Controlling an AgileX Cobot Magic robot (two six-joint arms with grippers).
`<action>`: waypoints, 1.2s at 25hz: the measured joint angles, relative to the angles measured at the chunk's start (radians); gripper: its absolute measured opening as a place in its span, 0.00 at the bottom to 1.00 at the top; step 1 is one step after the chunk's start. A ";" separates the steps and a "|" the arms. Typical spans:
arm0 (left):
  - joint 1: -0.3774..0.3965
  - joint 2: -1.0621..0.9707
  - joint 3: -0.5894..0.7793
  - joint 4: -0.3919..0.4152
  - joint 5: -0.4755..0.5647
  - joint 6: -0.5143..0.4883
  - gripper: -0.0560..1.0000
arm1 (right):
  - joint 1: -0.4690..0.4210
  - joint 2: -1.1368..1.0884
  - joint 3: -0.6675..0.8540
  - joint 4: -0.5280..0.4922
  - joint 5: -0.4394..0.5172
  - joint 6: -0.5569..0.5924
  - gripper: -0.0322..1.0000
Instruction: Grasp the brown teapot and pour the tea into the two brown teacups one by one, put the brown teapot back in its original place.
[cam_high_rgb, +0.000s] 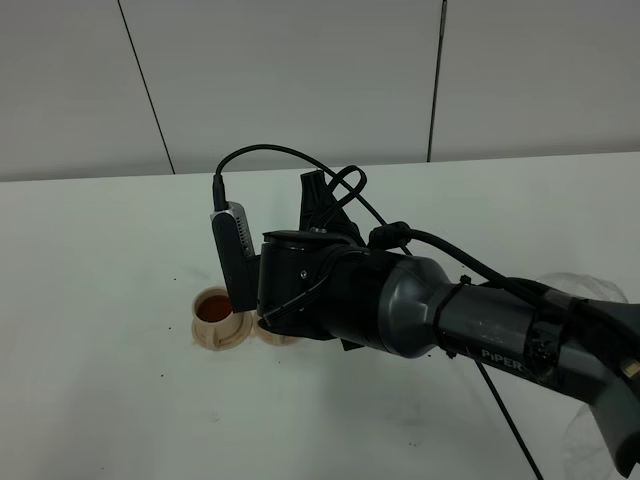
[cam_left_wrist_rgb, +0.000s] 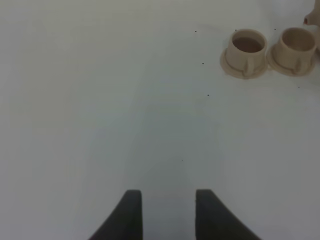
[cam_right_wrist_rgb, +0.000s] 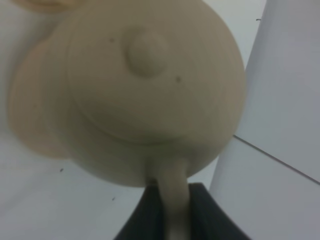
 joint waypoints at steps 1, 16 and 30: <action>0.000 0.000 0.000 0.000 0.000 0.000 0.36 | 0.000 0.000 0.000 -0.002 0.000 0.000 0.12; 0.000 0.000 0.000 0.000 0.000 0.000 0.36 | 0.000 0.020 0.000 -0.013 0.001 0.000 0.12; 0.000 0.000 0.000 0.000 0.000 0.000 0.36 | 0.005 0.020 0.000 -0.066 0.029 0.027 0.12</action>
